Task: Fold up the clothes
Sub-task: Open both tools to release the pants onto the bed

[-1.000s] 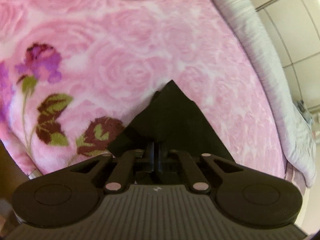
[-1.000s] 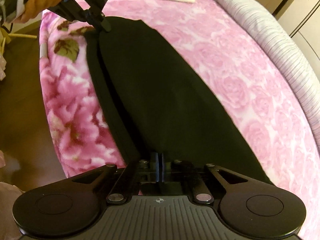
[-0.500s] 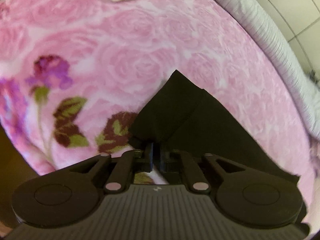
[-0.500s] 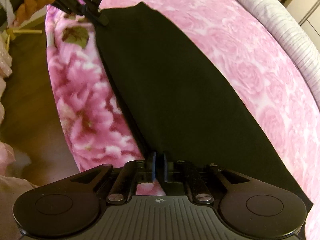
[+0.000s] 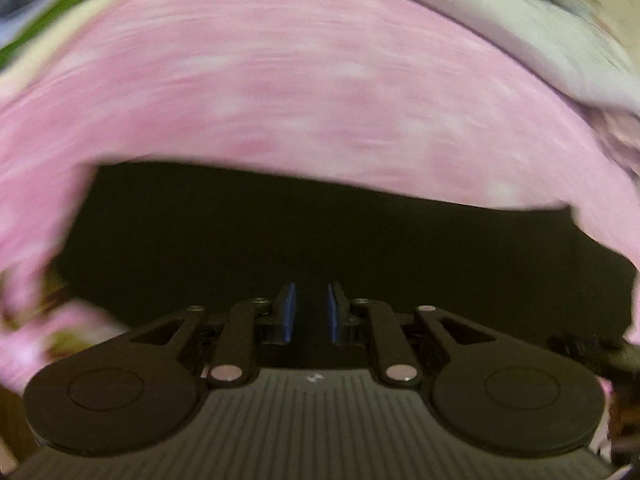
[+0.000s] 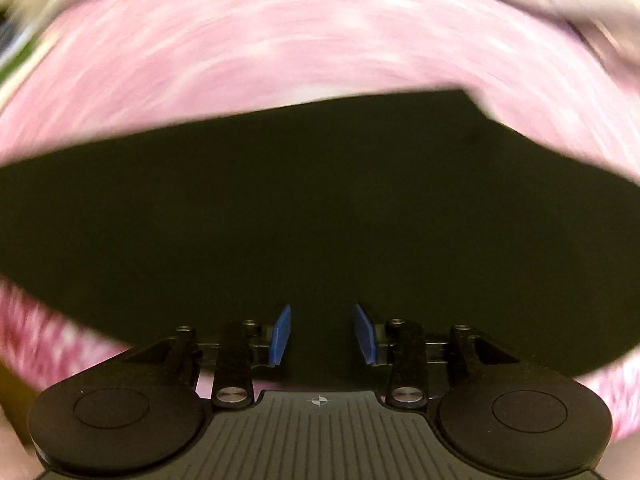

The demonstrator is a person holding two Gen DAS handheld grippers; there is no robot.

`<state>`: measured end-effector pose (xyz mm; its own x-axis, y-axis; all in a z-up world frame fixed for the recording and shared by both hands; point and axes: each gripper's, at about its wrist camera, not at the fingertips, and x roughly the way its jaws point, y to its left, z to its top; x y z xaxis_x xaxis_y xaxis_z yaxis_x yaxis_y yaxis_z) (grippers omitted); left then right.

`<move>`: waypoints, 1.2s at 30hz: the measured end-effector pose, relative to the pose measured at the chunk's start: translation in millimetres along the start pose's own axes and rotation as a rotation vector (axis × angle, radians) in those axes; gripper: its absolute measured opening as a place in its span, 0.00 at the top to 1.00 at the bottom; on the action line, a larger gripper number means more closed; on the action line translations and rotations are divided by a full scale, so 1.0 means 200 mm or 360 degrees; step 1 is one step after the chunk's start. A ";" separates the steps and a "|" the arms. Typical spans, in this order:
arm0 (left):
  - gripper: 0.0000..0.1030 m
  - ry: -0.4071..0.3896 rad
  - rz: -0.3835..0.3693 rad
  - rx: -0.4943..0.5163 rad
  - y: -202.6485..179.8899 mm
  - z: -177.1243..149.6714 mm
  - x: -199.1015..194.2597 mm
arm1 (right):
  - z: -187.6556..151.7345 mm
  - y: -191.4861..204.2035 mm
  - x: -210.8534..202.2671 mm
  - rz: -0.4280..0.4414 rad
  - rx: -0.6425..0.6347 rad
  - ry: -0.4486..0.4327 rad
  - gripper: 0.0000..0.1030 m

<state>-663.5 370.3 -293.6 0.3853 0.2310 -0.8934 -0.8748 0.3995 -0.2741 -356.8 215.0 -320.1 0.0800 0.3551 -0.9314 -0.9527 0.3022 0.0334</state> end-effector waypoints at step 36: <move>0.99 0.0417 -0.0540 0.0494 -1.60 0.64 1.16 | 0.35 -2.05 0.06 0.0313 0.1060 -0.0259 0.73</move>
